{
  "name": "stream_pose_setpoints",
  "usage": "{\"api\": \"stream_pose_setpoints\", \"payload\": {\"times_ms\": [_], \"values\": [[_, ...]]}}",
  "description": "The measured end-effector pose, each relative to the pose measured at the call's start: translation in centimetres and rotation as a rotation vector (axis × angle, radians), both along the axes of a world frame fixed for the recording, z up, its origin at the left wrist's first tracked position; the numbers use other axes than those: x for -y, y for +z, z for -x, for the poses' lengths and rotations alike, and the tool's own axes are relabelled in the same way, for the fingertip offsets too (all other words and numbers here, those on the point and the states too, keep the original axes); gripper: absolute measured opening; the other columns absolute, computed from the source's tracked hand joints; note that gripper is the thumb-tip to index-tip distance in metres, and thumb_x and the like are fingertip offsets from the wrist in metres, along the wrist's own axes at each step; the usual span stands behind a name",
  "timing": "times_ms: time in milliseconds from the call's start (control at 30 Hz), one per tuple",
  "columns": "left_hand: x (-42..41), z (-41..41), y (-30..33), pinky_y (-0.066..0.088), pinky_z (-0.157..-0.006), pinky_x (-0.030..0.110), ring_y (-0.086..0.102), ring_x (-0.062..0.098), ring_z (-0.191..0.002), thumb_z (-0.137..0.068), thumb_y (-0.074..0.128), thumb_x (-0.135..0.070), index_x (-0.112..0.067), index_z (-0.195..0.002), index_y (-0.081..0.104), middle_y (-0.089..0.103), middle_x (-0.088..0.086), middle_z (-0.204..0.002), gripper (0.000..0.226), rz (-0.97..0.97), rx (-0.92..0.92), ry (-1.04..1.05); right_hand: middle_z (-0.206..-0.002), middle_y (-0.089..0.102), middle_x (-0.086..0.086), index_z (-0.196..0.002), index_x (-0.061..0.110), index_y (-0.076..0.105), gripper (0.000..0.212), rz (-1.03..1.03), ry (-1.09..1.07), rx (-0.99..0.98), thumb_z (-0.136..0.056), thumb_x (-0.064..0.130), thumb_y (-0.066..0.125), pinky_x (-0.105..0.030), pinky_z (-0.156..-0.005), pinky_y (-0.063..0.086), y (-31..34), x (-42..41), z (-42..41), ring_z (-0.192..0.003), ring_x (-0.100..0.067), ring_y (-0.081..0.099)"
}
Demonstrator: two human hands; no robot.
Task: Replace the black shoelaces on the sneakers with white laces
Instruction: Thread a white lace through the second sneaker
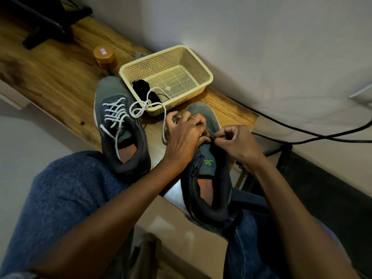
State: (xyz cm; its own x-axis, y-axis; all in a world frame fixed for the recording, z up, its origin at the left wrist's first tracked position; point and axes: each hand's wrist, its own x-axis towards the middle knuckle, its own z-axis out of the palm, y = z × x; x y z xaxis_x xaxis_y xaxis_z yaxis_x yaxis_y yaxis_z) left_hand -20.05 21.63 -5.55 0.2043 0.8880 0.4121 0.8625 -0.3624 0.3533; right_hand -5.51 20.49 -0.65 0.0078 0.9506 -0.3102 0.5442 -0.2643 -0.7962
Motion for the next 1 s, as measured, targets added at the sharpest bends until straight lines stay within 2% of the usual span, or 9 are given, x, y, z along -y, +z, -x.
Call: {"api": "stream_pose_setpoints", "payload": {"times_ms": [133,233,333,433,533,700,833,1000], "values": [[0.1,0.0,-0.3,0.018,-0.095,0.038,0.040,0.011,-0.092,-0.074,0.077,-0.034,-0.023,-0.073,0.069,0.061,-0.006,-0.089,0.014,-0.008,0.020,-0.016,-0.083,0.071,-0.018,-0.088,-0.001,0.071,0.009,0.019,-0.018,-0.032,-0.081,0.000,0.065,-0.031,-0.068,0.052,0.0,0.0,-0.1,-0.071,-0.015,0.063],[0.1,-0.1,-0.3,0.018,-0.096,0.038,0.040,0.011,-0.093,-0.078,0.071,-0.036,-0.023,-0.075,0.068,0.061,-0.005,-0.091,0.013,-0.006,0.032,-0.030,-0.074,0.069,-0.007,-0.084,0.004,0.070,0.008,0.061,-0.044,-0.085,-0.082,-0.001,0.065,-0.021,-0.062,0.053,0.1,-0.1,-0.1,-0.062,-0.005,0.063],[0.1,-0.1,-0.3,0.020,-0.095,0.039,0.043,0.012,-0.094,-0.079,0.066,-0.038,-0.022,-0.077,0.069,0.061,-0.005,-0.092,0.016,0.038,0.017,-0.027,-0.069,0.067,-0.001,-0.080,0.007,0.069,0.011,0.088,-0.070,-0.132,-0.082,-0.003,0.065,-0.016,-0.058,0.052,0.3,0.0,0.0,-0.056,0.000,0.061],[0.2,-0.1,0.1,0.022,-0.092,0.038,0.045,0.013,-0.095,-0.074,0.076,-0.036,-0.025,-0.075,0.071,0.061,-0.007,-0.092,0.013,0.074,0.008,-0.040,-0.079,0.069,-0.004,-0.086,0.006,0.071,0.009,0.127,-0.099,-0.154,-0.083,0.000,0.066,-0.016,-0.059,0.051,0.7,0.3,-0.2,-0.068,-0.007,0.062],[0.2,-0.1,1.0,0.020,-0.093,0.038,0.051,0.016,-0.097,-0.076,0.075,-0.040,-0.027,-0.077,0.073,0.061,-0.009,-0.092,0.013,0.085,-0.096,-0.025,-0.084,0.071,-0.003,-0.079,0.012,0.071,0.012,0.164,-0.121,-0.155,-0.082,0.001,0.068,-0.018,-0.061,0.051,1.1,0.3,-0.3,-0.078,-0.012,0.062],[0.7,0.1,2.3,0.009,-0.099,0.038,0.041,0.015,-0.115,-0.090,0.057,-0.046,-0.031,-0.098,0.071,0.056,-0.013,-0.110,0.022,0.143,-0.251,-0.005,-0.080,0.072,-0.008,-0.076,0.012,0.073,0.010,0.176,-0.123,-0.063,-0.081,0.004,0.069,-0.021,-0.060,0.050,1.1,-0.1,0.2,-0.069,-0.011,0.061],[0.6,0.3,2.7,0.006,-0.096,0.035,0.031,0.009,-0.117,-0.088,0.060,-0.045,-0.035,-0.098,0.072,0.051,-0.017,-0.115,0.018,0.278,-0.151,0.018,-0.068,0.067,-0.004,-0.087,0.002,0.074,0.008,0.211,-0.153,-0.123,-0.080,0.001,0.070,-0.013,-0.046,0.044,1.1,0.0,0.1,-0.050,-0.002,0.055],[0.6,0.2,2.8,0.006,-0.096,0.035,0.029,0.007,-0.115,-0.087,0.062,-0.043,-0.035,-0.096,0.072,0.049,-0.017,-0.114,0.015,0.324,-0.123,0.034,-0.067,0.067,-0.001,-0.088,0.001,0.074,0.009,0.228,-0.140,-0.138,-0.080,-0.001,0.070,-0.011,-0.045,0.044,1.1,-0.1,-0.1,-0.045,0.004,0.055]]}}
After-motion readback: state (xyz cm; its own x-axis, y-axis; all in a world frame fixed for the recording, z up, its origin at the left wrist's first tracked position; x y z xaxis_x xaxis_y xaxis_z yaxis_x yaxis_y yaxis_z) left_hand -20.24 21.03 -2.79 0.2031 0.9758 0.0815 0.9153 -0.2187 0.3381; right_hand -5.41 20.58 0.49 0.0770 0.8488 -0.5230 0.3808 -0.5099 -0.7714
